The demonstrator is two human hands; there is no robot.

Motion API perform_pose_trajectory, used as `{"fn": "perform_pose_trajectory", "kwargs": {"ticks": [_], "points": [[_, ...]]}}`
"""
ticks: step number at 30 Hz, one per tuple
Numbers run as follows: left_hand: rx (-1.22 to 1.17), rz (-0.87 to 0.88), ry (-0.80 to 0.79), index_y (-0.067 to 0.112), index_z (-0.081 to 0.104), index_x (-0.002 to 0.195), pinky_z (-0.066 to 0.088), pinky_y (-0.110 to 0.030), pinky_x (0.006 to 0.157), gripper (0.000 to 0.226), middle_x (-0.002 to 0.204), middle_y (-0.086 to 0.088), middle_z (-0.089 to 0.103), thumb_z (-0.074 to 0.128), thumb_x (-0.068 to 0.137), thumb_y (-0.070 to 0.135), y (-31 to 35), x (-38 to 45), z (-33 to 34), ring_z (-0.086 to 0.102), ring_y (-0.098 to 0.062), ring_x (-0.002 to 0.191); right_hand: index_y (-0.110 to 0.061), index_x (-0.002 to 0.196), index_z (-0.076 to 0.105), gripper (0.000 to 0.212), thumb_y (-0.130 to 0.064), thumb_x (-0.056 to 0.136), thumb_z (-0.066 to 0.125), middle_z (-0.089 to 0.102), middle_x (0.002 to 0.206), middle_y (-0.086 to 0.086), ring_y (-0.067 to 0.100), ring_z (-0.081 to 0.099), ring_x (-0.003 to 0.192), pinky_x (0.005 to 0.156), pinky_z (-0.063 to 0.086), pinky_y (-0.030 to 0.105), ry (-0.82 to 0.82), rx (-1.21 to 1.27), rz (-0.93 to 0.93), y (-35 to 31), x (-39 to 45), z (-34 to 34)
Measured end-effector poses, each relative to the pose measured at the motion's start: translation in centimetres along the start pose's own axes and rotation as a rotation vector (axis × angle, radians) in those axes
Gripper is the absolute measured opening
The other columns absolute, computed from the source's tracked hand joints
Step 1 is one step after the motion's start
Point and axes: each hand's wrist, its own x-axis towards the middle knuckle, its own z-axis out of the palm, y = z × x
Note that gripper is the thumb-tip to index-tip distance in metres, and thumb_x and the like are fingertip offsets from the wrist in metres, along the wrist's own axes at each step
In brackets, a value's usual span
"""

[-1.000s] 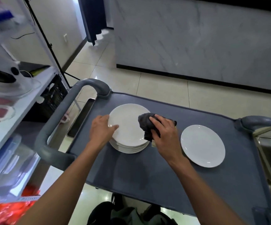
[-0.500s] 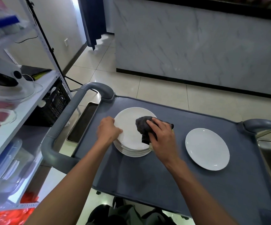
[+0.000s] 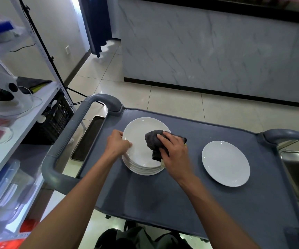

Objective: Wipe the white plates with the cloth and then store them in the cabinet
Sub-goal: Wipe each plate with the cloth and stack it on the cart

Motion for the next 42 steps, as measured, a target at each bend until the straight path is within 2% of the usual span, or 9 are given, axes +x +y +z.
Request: {"fn": "perform_pose_trajectory", "kwargs": {"ticks": [4, 6, 13, 16, 20, 24, 30, 38, 42], "points": [[-0.166, -0.057, -0.082, 0.017, 0.050, 0.100, 0.060, -0.036, 0.055, 0.031, 0.110, -0.009, 0.059, 0.073, 0.084, 0.004, 0.1, -0.5, -0.6, 0.064, -0.026, 0.095, -0.021, 0.133, 0.063, 0.043, -0.014, 0.091, 0.066, 0.057, 0.141, 0.002, 0.030, 0.052, 0.123, 0.093, 0.044, 0.055, -0.039, 0.023, -0.019, -0.6, 0.2, 0.9], [-0.263, -0.095, -0.121, 0.017, 0.048, 0.100, 0.058, -0.036, 0.049, 0.030, 0.112, -0.012, 0.058, 0.069, 0.087, 0.000, 0.3, -0.8, -0.8, 0.065, -0.032, 0.096, -0.021, 0.134, 0.062, 0.043, -0.015, 0.091, 0.065, 0.056, 0.141, 0.002, 0.029, 0.052, 0.123, 0.094, 0.045, 0.055, -0.069, 0.050, -0.033, -0.8, 0.2, 1.4], [-0.475, -0.145, -0.242, 0.011, 0.051, 0.103, 0.057, -0.038, 0.048, 0.005, 0.103, -0.018, 0.065, 0.054, 0.100, 0.008, 0.5, -1.4, -1.8, 0.068, -0.029, 0.076, -0.019, 0.134, 0.062, 0.039, -0.019, 0.095, 0.061, 0.056, 0.141, 0.001, 0.025, 0.049, 0.128, 0.100, 0.042, 0.053, -0.207, 0.072, -0.068, -2.0, -0.1, 3.1], [-0.485, -0.130, -0.282, 0.011, 0.058, 0.104, 0.057, -0.038, 0.049, 0.012, 0.101, -0.017, 0.068, 0.050, 0.100, 0.003, 0.6, -1.7, -2.1, 0.070, -0.030, 0.074, -0.022, 0.137, 0.059, 0.039, -0.023, 0.098, 0.057, 0.052, 0.145, -0.001, 0.021, 0.044, 0.135, 0.105, 0.038, 0.052, -0.225, 0.045, -0.059, -2.1, -0.4, 3.5], [-0.467, -0.096, -0.354, 0.016, 0.065, 0.104, 0.059, -0.041, 0.053, 0.031, 0.102, -0.018, 0.070, 0.044, 0.097, -0.006, 0.6, -2.3, -2.4, 0.071, -0.033, 0.078, -0.030, 0.145, 0.047, 0.044, -0.031, 0.102, 0.048, 0.038, 0.157, -0.007, 0.015, 0.027, 0.148, 0.117, 0.015, 0.057, -0.265, -0.081, -0.063, -2.1, -1.3, 4.0], [-0.494, -0.105, -0.386, 0.019, 0.061, 0.114, 0.062, -0.047, 0.058, 0.033, 0.110, -0.021, 0.068, 0.044, 0.100, -0.005, 0.3, -2.7, -2.7, 0.070, -0.039, 0.088, -0.030, 0.148, 0.042, 0.049, -0.032, 0.100, 0.047, 0.033, 0.160, -0.003, 0.019, 0.020, 0.152, 0.117, -0.003, 0.067, -0.255, -0.175, -0.117, -2.0, -2.2, 4.3], [-0.488, -0.082, -0.406, 0.019, 0.056, 0.125, 0.062, -0.050, 0.059, 0.037, 0.114, -0.023, 0.065, 0.044, 0.100, -0.006, 0.4, -2.9, -2.9, 0.070, -0.042, 0.089, -0.027, 0.148, 0.044, 0.050, -0.030, 0.099, 0.051, 0.032, 0.160, 0.004, 0.023, 0.022, 0.151, 0.119, 0.006, 0.064, -0.206, -0.170, -0.161, -1.8, -2.5, 4.5], [-0.531, -0.015, -0.338, 0.022, 0.061, 0.124, 0.060, -0.061, 0.073, 0.041, 0.113, -0.018, 0.066, 0.048, 0.098, -0.007, 0.4, -3.6, -2.3, 0.068, -0.045, 0.097, -0.023, 0.141, 0.053, 0.051, -0.021, 0.092, 0.066, 0.042, 0.154, 0.011, 0.028, 0.036, 0.145, 0.116, 0.022, 0.064, -0.117, -0.196, -0.167, -2.1, -2.4, 4.7], [-0.579, 0.026, -0.318, 0.025, 0.067, 0.114, 0.062, -0.048, 0.063, 0.042, 0.110, -0.013, 0.070, 0.050, 0.095, -0.009, 0.7, -3.8, -1.8, 0.070, -0.037, 0.095, -0.026, 0.143, 0.052, 0.054, -0.017, 0.092, 0.067, 0.041, 0.155, 0.012, 0.028, 0.034, 0.147, 0.115, 0.024, 0.065, -0.070, -0.224, -0.174, -1.8, -2.4, 4.3]]}}
